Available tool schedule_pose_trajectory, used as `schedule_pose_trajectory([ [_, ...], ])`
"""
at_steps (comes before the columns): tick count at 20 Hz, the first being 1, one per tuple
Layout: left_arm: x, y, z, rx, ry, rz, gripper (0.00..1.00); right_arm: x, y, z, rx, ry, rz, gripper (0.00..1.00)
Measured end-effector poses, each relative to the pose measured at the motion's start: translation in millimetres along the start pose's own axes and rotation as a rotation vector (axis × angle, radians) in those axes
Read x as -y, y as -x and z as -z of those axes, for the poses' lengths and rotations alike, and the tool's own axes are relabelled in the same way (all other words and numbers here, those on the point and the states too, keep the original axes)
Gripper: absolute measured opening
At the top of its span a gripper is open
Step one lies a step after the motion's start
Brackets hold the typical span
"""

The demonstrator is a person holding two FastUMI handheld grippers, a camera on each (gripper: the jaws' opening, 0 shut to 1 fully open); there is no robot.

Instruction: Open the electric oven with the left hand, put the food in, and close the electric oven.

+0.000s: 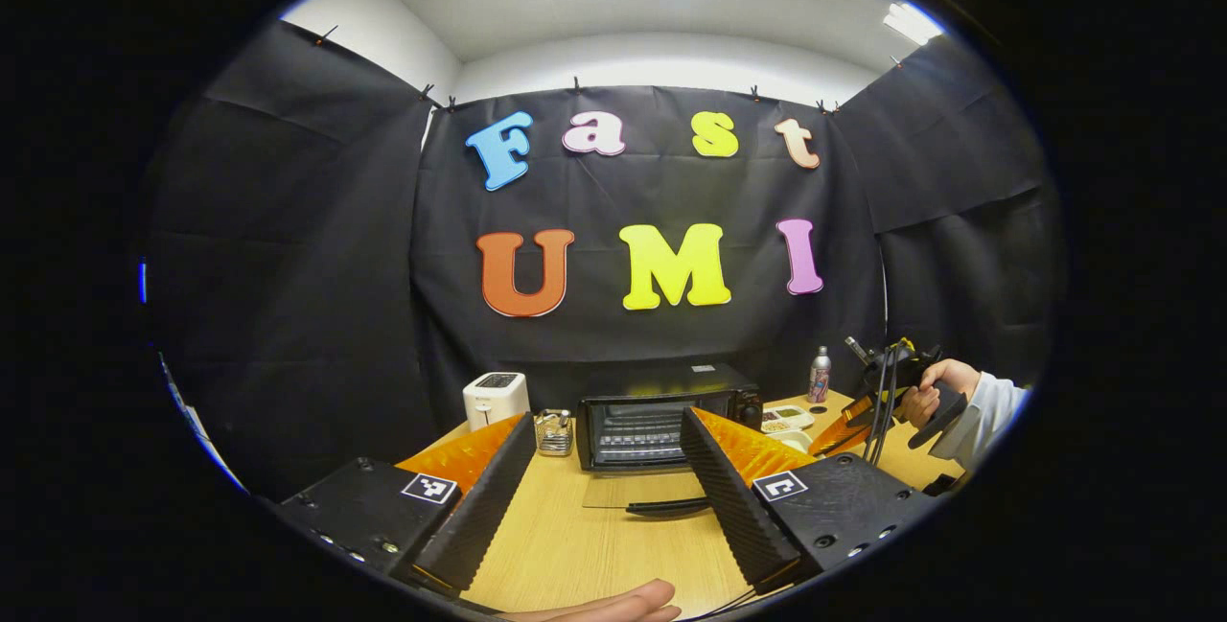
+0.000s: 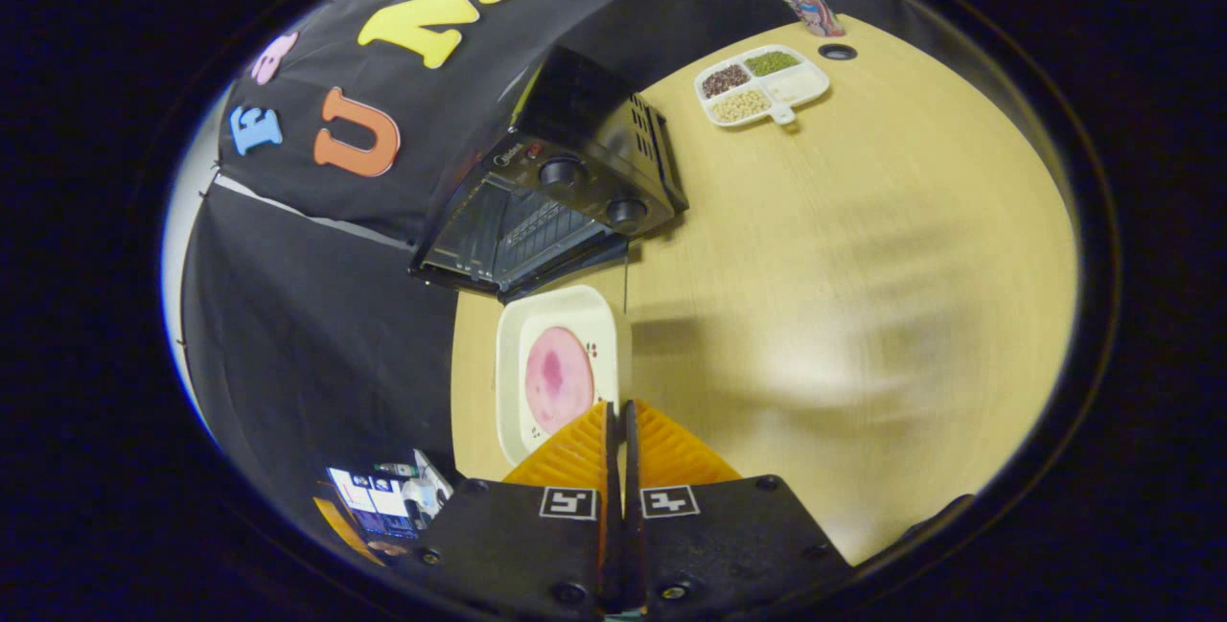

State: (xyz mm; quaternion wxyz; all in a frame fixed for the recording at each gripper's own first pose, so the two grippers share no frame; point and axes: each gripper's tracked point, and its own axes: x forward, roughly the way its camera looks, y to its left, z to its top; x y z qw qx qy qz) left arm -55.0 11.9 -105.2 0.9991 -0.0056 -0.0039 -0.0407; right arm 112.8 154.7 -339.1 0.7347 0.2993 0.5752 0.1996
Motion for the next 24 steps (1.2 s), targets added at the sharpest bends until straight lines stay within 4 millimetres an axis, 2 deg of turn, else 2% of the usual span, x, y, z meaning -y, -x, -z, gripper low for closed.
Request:
schedule_pose_trajectory([
  [1, -3, 0, 1, 0.002, -0.004, 0.001, 0.96, -8, -8, 1, 0.007, -0.001, -0.005, 0.04],
  [3, -7, 1, 5, 0.002, -0.012, -0.002, 0.96, -21, -25, 4, 0.02, -0.006, -0.012, 0.04],
  [4, -9, 0, 7, 0.002, -0.015, -0.005, 0.96, -28, -33, 4, 0.033, -0.012, -0.014, 0.0],
  [6, -13, -1, 12, -0.002, -0.017, -0.009, 0.96, -39, -50, 3, 0.063, -0.037, -0.009, 0.04],
  [12, -25, -17, 20, -0.009, -0.004, -0.027, 0.96, -69, -102, -20, 0.223, -0.176, -0.016, 0.04],
  [15, -38, -24, 24, -0.011, 0.008, -0.038, 0.96, -78, -125, -41, 0.332, -0.249, -0.021, 0.04],
  [16, -42, -26, 26, -0.013, 0.011, -0.042, 0.96, -88, -136, -53, 0.374, -0.277, -0.03, 0.01],
  [18, -54, -31, 31, -0.01, 0.006, -0.061, 0.96, -97, -152, -71, 0.467, -0.323, -0.074, 0.04],
  [19, -61, -33, 33, -0.009, 0.006, -0.071, 0.96, -101, -158, -81, 0.507, -0.343, -0.096, 0.01],
  [20, -68, -36, 38, -0.014, 0.01, -0.082, 0.96, -104, -164, -89, 0.544, -0.358, -0.107, 0.05],
  [24, -93, -48, 55, -0.039, 0.012, -0.122, 0.96, -116, -179, -130, 0.699, -0.365, -0.175, 0.05],
])
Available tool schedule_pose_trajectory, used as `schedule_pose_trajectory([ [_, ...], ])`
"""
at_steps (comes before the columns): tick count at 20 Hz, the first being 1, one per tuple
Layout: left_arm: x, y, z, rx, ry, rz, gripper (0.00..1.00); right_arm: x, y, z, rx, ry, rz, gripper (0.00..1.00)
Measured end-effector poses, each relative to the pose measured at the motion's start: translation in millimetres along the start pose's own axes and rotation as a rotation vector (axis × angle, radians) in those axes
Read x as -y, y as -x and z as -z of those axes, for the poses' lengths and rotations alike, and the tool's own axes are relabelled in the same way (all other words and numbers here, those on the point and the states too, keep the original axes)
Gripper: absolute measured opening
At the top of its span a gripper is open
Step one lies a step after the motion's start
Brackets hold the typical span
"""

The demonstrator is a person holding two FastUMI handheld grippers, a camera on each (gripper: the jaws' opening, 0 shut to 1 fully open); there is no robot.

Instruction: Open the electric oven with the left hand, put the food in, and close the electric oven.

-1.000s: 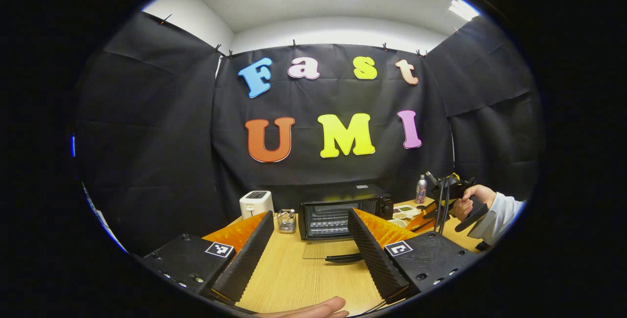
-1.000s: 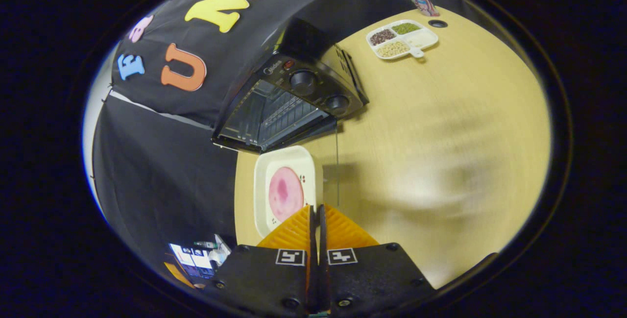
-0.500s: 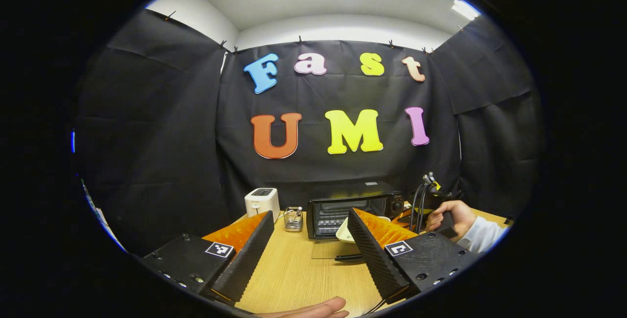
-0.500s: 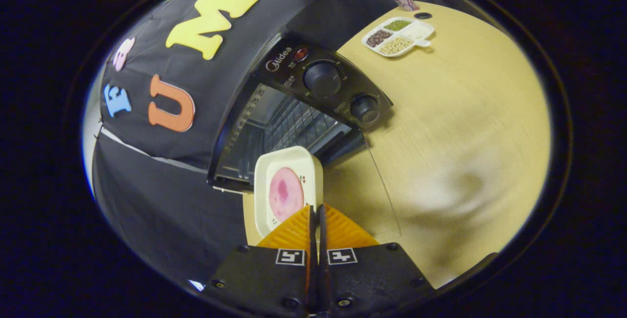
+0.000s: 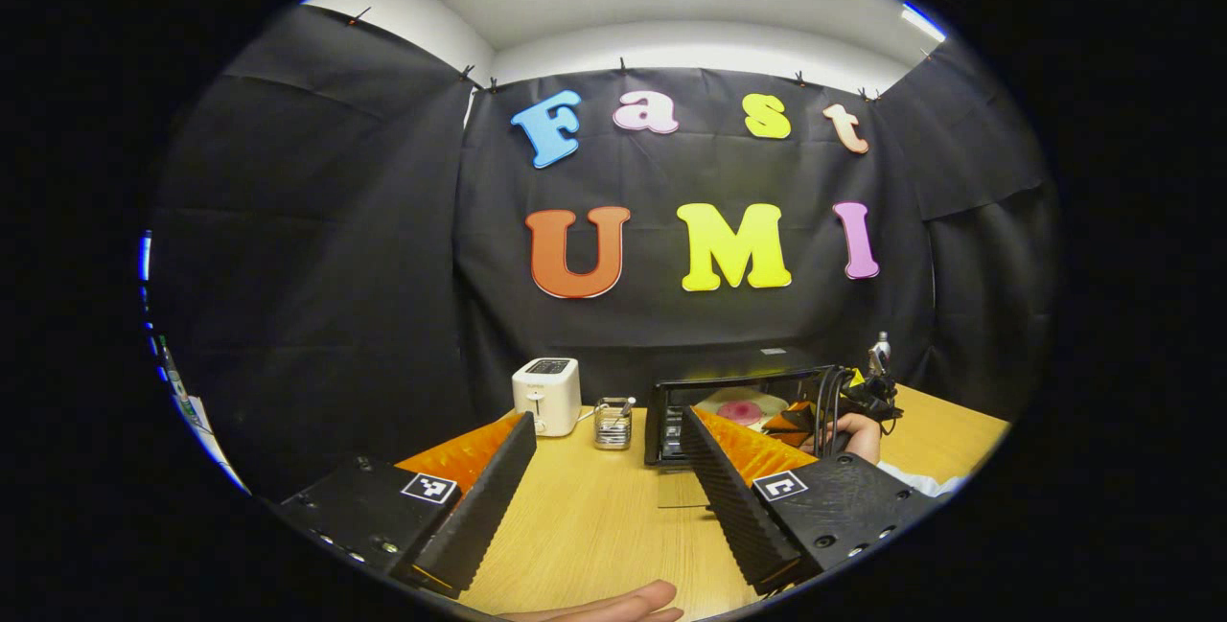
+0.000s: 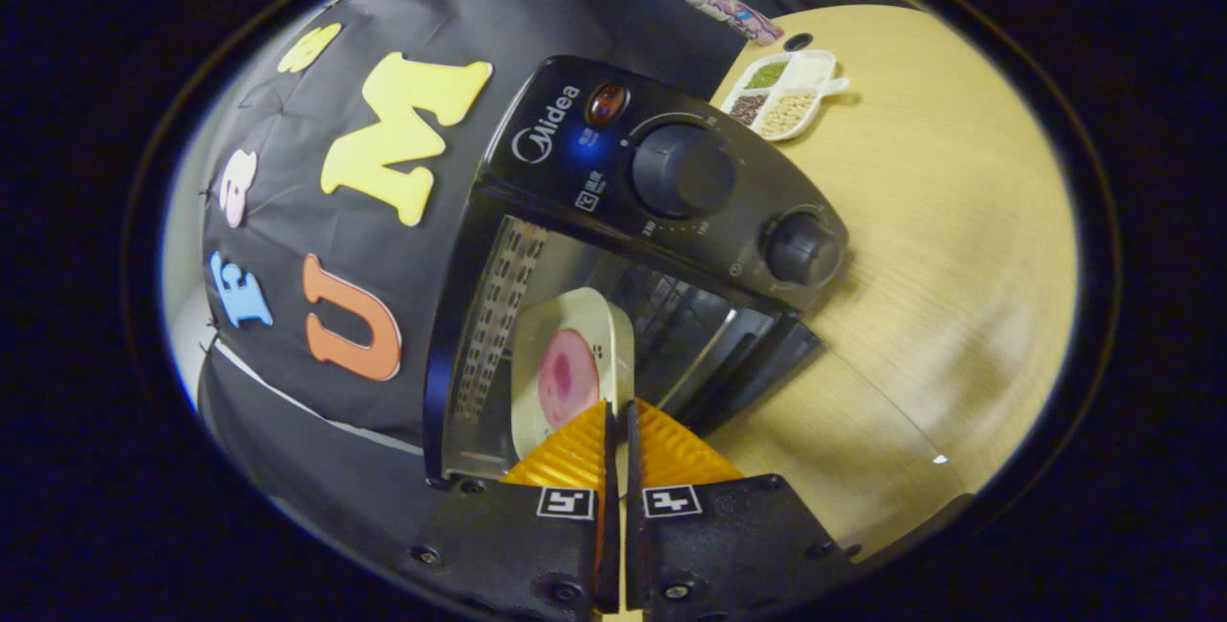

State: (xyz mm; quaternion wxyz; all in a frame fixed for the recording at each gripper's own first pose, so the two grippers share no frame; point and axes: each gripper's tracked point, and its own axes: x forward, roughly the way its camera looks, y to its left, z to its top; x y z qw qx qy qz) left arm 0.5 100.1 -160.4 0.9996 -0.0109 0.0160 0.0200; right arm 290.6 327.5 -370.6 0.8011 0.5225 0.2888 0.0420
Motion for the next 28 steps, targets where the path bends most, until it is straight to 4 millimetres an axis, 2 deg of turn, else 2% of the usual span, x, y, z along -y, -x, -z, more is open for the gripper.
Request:
schedule_pose_trajectory([
  [3, -16, -7, 6, -0.002, -0.024, -0.044, 0.96, -3, -20, -9, 0.067, 0.062, -0.014, 0.07],
  [5, -14, -9, 11, -0.016, -0.016, -0.038, 0.96, -3, -26, -6, 0.077, 0.118, -0.017, 0.08],
  [6, -13, -10, 15, -0.026, -0.011, -0.032, 0.96, -10, -26, -3, 0.073, 0.118, -0.05, 0.05],
  [7, -13, -9, 16, -0.033, -0.007, -0.029, 0.96, -9, -24, -4, 0.087, 0.126, -0.049, 0.18],
  [9, -11, -8, 17, -0.035, -0.001, -0.025, 0.96, -10, -24, -10, 0.122, 0.16, -0.062, 0.33],
  [10, -12, -8, 17, -0.036, 0.003, -0.024, 0.96, -8, -19, -10, 0.127, 0.183, -0.052, 0.46],
  [11, -11, -6, 17, -0.039, 0.007, -0.02, 0.96, -7, -18, -9, 0.129, 0.195, -0.054, 0.48],
  [12, -9, -5, 17, -0.046, 0.01, -0.016, 0.96, -7, -15, -8, 0.129, 0.201, -0.056, 0.6],
  [13, -10, -4, 18, -0.05, 0.011, -0.016, 0.96, -4, -11, -7, 0.128, 0.203, -0.048, 0.55],
  [14, -10, -2, 17, -0.051, 0.01, -0.015, 0.96, -1, -7, -6, 0.129, 0.204, -0.04, 0.66],
  [15, -9, -1, 17, -0.052, 0.008, -0.014, 0.96, 2, -3, -4, 0.124, 0.21, -0.03, 0.67],
  [16, -8, 0, 16, -0.05, 0.008, -0.012, 0.96, 6, 0, 0, 0.112, 0.215, -0.024, 0.72],
  [17, -8, 1, 14, -0.044, 0.008, -0.01, 0.96, 9, 5, 3, 0.105, 0.224, -0.022, 0.66],
  [18, -7, 3, 13, -0.042, 0.011, -0.007, 0.96, 13, 12, 6, 0.103, 0.244, -0.016, 0.75],
  [19, -6, 4, 13, -0.045, 0.018, -0.005, 0.96, 17, 18, 10, 0.101, 0.272, -0.006, 0.68],
  [20, -4, 5, 14, -0.046, 0.025, 0.001, 0.96, 20, 25, 13, 0.1, 0.301, 0.003, 0.8],
  [21, -2, 6, 14, -0.046, 0.03, 0.004, 0.96, 23, 32, 15, 0.104, 0.329, 0.013, 0.75],
  [22, -1, 7, 15, -0.049, 0.033, 0.005, 0.96, 25, 40, 18, 0.104, 0.363, 0.016, 0.9],
  [23, 0, 8, 17, -0.052, 0.033, 0.005, 0.96, 24, 49, 21, 0.105, 0.397, 0.013, 0.87],
  [26, 4, 6, 23, -0.067, 0.035, 0.002, 0.96, 17, 80, 20, 0.135, 0.501, -0.012, 0.92],
  [28, 11, 4, 29, -0.087, 0.041, 0.007, 0.96, 9, 104, 18, 0.155, 0.566, -0.038, 0.92],
])
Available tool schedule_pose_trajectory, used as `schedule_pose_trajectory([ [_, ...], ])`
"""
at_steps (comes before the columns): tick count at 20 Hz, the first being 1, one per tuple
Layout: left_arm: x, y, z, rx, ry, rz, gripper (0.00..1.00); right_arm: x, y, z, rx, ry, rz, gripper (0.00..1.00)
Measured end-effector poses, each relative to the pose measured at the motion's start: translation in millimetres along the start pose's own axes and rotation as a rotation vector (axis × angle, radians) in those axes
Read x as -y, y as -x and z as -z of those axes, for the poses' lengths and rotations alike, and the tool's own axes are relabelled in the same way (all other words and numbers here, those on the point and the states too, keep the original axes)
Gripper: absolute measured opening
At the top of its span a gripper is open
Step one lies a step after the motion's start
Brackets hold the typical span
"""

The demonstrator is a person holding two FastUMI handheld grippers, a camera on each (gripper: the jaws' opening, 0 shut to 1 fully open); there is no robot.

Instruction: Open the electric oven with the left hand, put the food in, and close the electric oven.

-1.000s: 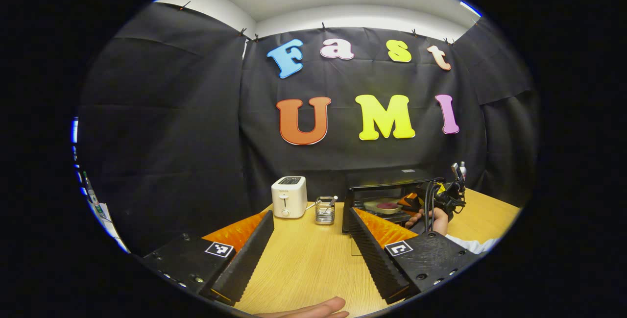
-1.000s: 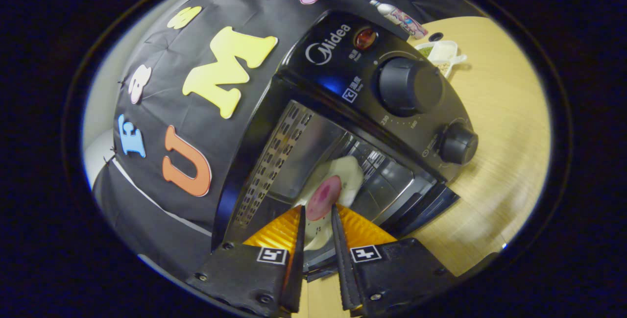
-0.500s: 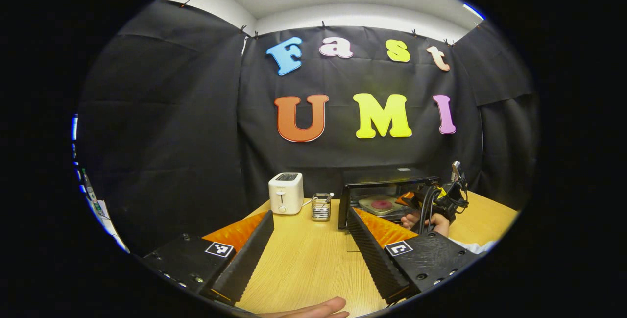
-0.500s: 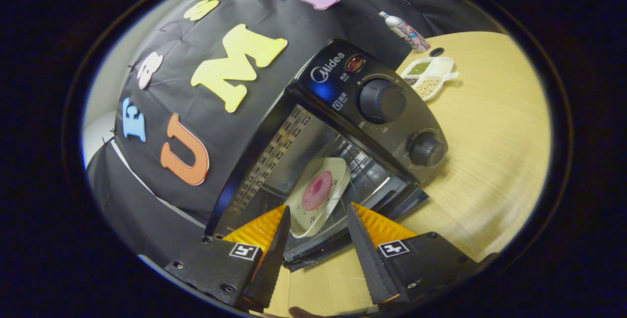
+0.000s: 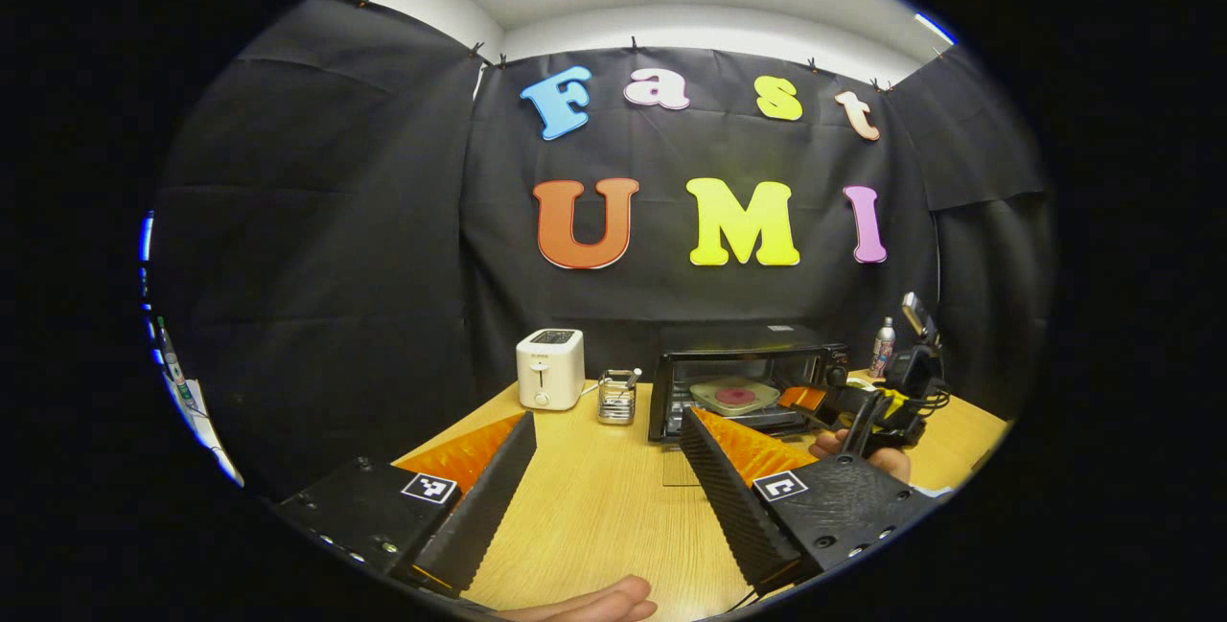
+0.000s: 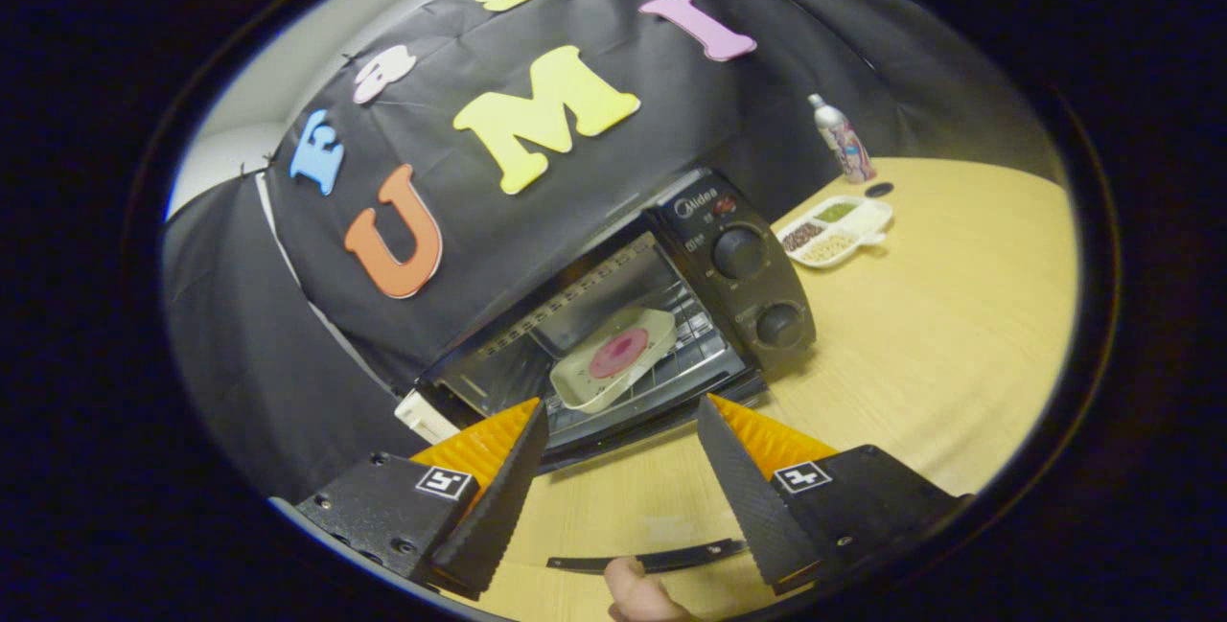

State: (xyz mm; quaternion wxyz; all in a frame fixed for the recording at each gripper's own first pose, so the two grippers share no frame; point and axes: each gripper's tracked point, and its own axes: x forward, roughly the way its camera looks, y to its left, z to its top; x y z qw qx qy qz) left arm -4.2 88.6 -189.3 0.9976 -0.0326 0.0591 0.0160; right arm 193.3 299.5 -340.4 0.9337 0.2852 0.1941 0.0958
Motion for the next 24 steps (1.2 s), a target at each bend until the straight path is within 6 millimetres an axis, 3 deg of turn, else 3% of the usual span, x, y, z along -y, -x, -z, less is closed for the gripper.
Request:
schedule_pose_trajectory([
  [6, 25, -9, 15, -0.053, -0.006, 0.007, 0.96, -1, 76, -43, 0.078, 0.164, -0.051, 0.94],
  [17, 104, -33, 72, -0.231, 0.01, 0.166, 0.96, 37, 221, -182, 0.368, 0.444, 0.013, 1.0],
  [20, 120, -40, 93, -0.281, -0.014, 0.184, 0.96, 46, 255, -207, 0.427, 0.486, 0.033, 0.95],
  [24, 146, -50, 127, -0.364, -0.05, 0.207, 0.95, 62, 284, -225, 0.447, 0.475, 0.022, 0.96],
])
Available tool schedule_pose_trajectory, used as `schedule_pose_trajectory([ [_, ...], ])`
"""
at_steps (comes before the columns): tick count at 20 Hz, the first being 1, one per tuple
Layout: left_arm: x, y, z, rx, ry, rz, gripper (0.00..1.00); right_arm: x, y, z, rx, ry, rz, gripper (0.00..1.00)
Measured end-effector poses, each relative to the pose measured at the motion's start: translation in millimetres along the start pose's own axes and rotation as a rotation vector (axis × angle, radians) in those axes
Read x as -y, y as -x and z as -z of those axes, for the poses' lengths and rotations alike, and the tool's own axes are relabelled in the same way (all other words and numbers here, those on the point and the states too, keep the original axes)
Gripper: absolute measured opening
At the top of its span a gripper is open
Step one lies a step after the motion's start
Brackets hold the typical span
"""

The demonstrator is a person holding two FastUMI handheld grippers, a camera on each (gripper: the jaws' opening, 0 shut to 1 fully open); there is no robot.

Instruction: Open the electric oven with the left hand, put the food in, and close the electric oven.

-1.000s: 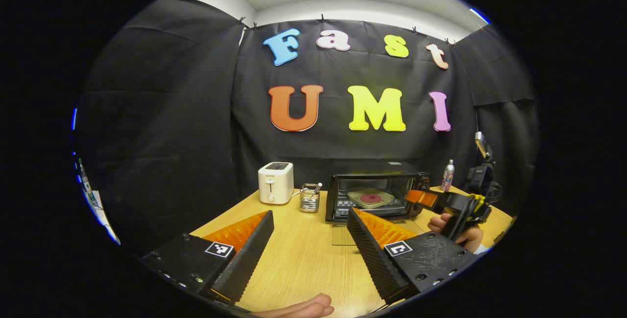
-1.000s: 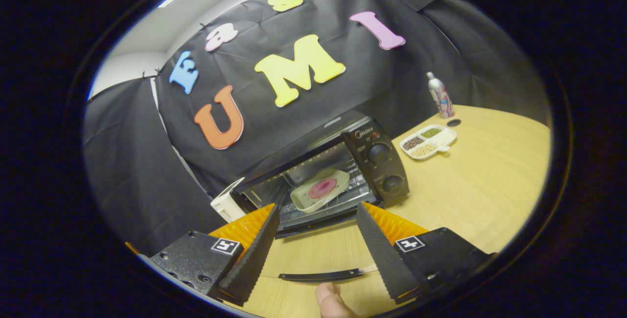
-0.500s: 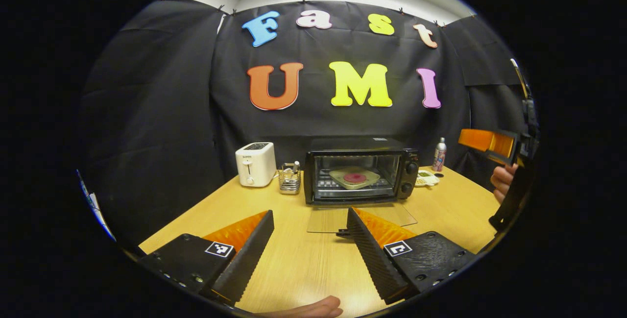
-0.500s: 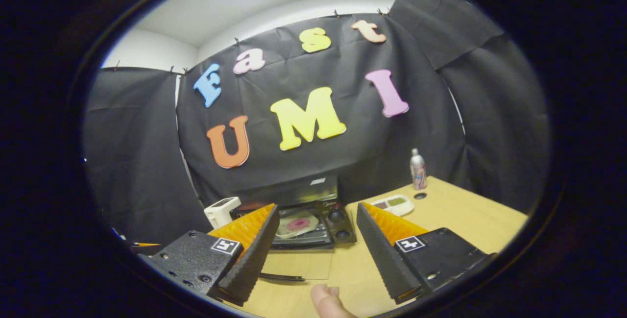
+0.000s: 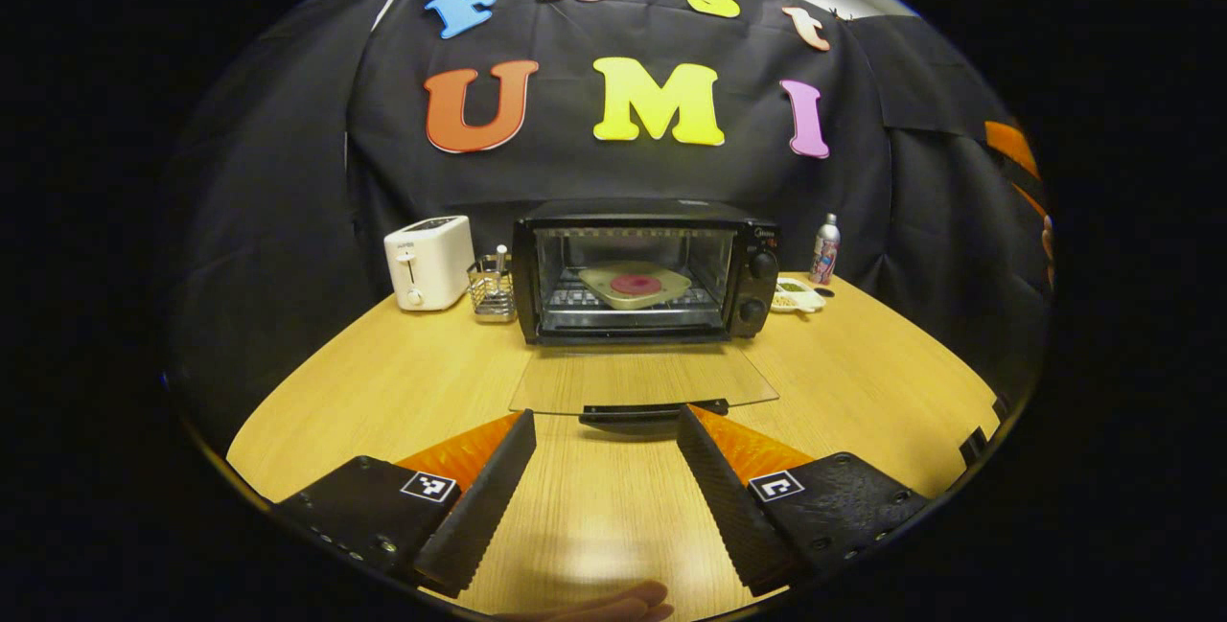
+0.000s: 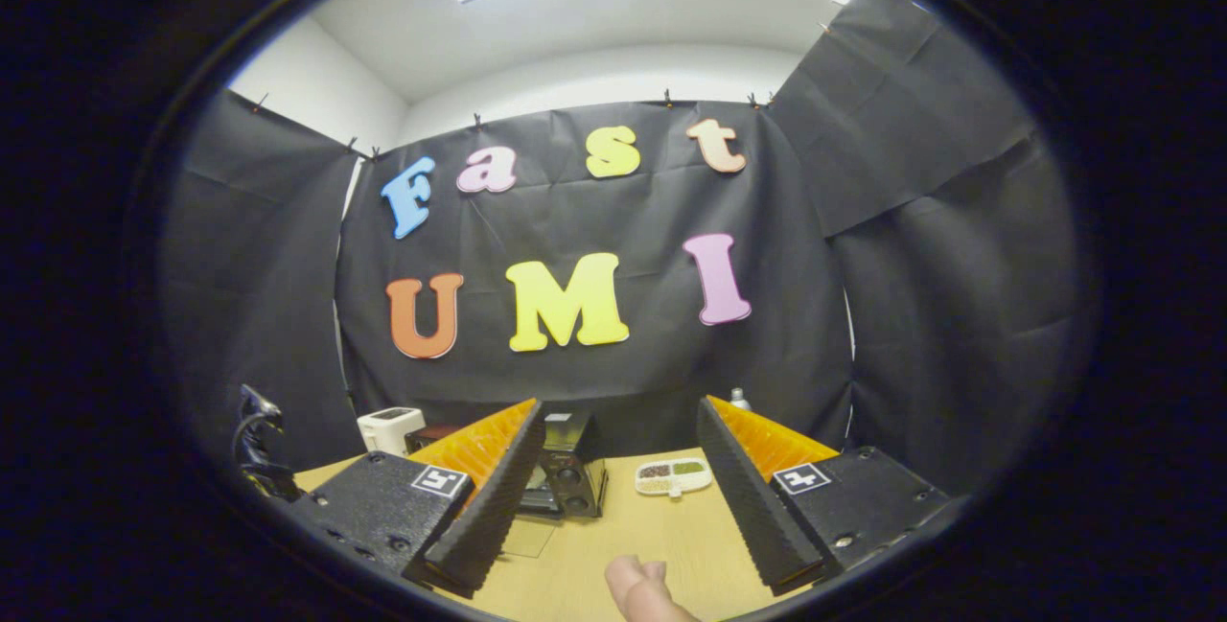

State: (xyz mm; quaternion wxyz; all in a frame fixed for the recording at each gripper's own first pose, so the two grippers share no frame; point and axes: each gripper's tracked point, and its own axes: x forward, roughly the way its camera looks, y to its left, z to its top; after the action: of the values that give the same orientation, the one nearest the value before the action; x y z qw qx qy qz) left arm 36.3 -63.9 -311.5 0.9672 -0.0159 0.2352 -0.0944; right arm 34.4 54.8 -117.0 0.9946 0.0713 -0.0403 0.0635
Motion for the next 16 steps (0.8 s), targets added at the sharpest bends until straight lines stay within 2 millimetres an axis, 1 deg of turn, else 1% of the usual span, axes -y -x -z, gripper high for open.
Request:
schedule_pose_trajectory([
  [1, 9, -7, 9, -0.029, 0.005, 0.012, 0.95, 6, 5, -4, 0.009, -0.006, -0.005, 0.96],
  [3, 24, -21, 27, -0.084, 0.008, 0.039, 0.95, 22, 6, -8, 0.022, 0.0, 0.008, 0.95],
  [4, 27, -28, 30, -0.099, 0.007, 0.037, 0.95, 29, 5, -9, 0.029, 0.015, 0.014, 0.96],
  [5, 29, -34, 34, -0.113, 0.005, 0.036, 0.95, 36, 5, -10, 0.033, 0.032, 0.022, 1.0],
  [6, 32, -40, 37, -0.128, 0.006, 0.038, 0.95, 42, 6, -10, 0.035, 0.04, 0.028, 0.96],
  [7, 35, -45, 41, -0.142, 0.008, 0.039, 0.95, 48, 7, -10, 0.037, 0.047, 0.035, 0.96],
  [9, 38, -55, 44, -0.165, 0.01, 0.035, 0.95, 58, 2, -8, 0.037, 0.055, 0.044, 0.96],
  [13, 44, -72, 46, -0.194, 0.01, 0.026, 0.95, 69, -10, 6, -0.005, 0.042, 0.032, 0.96],
  [14, 44, -77, 45, -0.2, 0.01, 0.026, 0.96, 75, -15, 8, -0.012, 0.039, 0.037, 0.96],
  [16, 46, -84, 45, -0.21, 0.005, 0.024, 0.95, 80, -20, 8, -0.015, 0.038, 0.042, 0.96],
])
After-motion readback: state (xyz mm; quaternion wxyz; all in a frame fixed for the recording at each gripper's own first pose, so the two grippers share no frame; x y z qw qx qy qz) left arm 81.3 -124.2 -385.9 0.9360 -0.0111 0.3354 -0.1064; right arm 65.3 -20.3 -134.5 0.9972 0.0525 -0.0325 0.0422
